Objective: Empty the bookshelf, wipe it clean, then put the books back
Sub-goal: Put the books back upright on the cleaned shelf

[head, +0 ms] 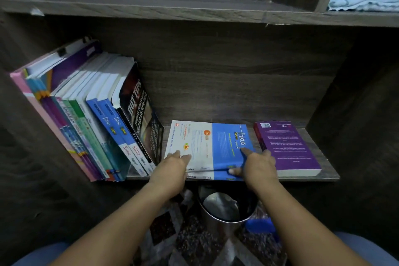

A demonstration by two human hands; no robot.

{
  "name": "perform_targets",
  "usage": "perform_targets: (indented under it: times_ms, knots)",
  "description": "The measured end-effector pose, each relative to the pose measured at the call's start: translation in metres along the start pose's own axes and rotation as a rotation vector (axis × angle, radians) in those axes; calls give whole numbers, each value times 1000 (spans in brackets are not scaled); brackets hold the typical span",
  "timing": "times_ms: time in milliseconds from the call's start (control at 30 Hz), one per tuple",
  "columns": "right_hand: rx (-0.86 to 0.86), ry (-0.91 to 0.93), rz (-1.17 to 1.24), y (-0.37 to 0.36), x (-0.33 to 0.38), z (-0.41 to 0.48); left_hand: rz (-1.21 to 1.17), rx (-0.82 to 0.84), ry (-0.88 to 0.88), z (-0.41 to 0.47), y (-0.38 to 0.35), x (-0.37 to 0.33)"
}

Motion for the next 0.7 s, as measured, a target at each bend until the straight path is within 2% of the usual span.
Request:
perform_targets:
  times_ms: [133, 233, 333, 400, 467, 567, 700]
  knots:
    - [-300, 249, 338, 43, 18, -21, -140, -84, -5, -3, 12, -1]
    - [-464, 454, 437, 63, 32, -43, -195, -281, -27, -8, 38, -11]
    - [-587, 720, 516, 80, 51, -68, -90, -459, -122, -16, 71, -37]
    - [-550, 849, 562, 87, 67, -83, -16, -576, -184, -24, 92, -52]
    - [-413, 881, 610, 85, 83, -92, 28, -636, -175, -30, 108, -54]
    - [-229, 890, 629, 66, 103, -99, 9, -673, -2, -37, 124, -34]
    - [-226, 883, 575, 52, 114, -100, -73, -754, 155, -60, 139, -17]
Point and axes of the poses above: each hand's wrist, its own z-axis towards the middle knuckle, its own y-axis out of the back of the hand, x = y × z, the point moved 10 cm from there along z, towards the middle knuckle, and after that the axes turned 9 degrees about -y, right-handed, at the moved point
